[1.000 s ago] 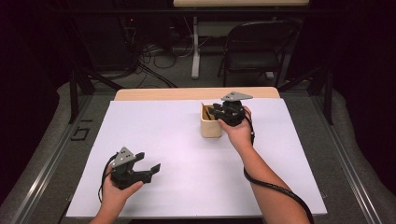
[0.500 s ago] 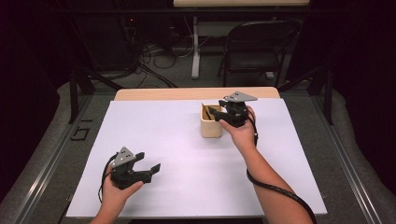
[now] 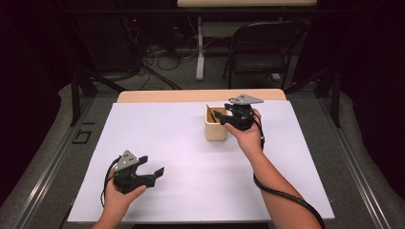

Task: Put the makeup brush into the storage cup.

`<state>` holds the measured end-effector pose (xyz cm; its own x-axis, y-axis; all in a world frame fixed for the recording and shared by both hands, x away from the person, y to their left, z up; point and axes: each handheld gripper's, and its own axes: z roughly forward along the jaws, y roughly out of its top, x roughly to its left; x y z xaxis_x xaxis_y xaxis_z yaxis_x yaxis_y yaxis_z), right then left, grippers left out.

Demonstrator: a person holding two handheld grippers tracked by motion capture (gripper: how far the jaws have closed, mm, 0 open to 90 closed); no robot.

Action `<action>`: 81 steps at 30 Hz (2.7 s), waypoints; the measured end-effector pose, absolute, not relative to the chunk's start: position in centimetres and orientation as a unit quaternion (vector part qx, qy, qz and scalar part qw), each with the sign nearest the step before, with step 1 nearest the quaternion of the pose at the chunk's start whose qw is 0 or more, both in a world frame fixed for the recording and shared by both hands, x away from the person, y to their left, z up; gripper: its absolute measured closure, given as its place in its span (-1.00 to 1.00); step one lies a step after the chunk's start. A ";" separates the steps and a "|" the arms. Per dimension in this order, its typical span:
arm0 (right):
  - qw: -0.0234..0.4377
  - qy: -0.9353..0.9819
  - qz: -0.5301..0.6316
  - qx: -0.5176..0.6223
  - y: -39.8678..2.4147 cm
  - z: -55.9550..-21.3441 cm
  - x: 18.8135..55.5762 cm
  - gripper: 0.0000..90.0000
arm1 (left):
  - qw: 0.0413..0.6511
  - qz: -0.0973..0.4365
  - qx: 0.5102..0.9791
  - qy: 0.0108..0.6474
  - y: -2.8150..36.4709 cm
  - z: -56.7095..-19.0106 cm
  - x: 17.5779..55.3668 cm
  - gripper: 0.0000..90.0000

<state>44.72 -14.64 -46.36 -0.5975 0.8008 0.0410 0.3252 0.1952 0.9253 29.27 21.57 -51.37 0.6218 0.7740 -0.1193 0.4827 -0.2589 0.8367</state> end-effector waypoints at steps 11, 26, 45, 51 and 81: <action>0.230 0.734 0.514 0.378 -14.3 -45.7 43.5 -0.49 | 0.455 0.160 0.777 0.404 21.6 -51.4 29.3 -0.55; 0.226 0.745 0.514 0.361 -14.8 -45.4 40.6 -0.65 | 0.457 0.160 0.775 0.405 21.7 -51.3 29.2 -0.55; 0.204 0.752 0.513 0.359 -18.0 -47.2 34.5 -0.65 | 0.457 0.160 0.773 0.409 21.8 -51.2 29.2 -0.55; 0.203 0.757 0.509 0.357 -18.9 -48.1 32.5 -0.65 | 0.456 0.160 0.773 0.410 21.8 -51.2 29.2 -0.55; 0.194 0.759 0.492 0.380 -22.1 -51.7 28.4 -0.65 | 0.455 0.159 0.774 0.411 21.8 -51.4 29.2 -0.55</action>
<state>28.40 -22.09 -51.74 -0.6356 0.7680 0.0788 0.3860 0.2278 0.8939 29.23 21.79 -51.44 0.6121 0.7807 -0.1263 0.4906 -0.2496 0.8348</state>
